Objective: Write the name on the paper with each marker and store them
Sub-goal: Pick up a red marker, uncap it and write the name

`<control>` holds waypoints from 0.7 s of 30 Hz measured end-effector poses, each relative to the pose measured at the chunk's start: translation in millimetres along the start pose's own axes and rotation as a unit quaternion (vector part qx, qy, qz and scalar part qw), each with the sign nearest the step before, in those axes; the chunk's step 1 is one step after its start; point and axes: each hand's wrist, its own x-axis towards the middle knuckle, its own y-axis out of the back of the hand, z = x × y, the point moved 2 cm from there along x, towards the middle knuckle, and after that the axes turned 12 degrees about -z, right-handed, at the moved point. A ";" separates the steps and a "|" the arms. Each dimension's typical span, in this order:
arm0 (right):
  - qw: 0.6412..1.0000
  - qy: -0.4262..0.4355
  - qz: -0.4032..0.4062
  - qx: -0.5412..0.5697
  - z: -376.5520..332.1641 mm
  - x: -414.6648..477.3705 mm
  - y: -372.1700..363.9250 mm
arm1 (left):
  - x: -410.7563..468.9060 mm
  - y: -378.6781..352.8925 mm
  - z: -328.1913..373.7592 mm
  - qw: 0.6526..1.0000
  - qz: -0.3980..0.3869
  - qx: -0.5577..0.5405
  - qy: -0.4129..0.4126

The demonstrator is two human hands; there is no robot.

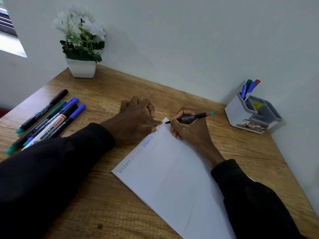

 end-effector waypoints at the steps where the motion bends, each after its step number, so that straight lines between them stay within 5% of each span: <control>1: 1.000 -0.001 -0.001 -0.002 0.3 0.4 -0.2 | 0.0 0.0 -0.1 1.000 0.000 -0.002 0.001; 21: 0.999 -0.029 0.026 0.013 -0.7 1.4 0.8 | 2.8 -5.1 -4.7 0.999 -0.008 0.037 -0.001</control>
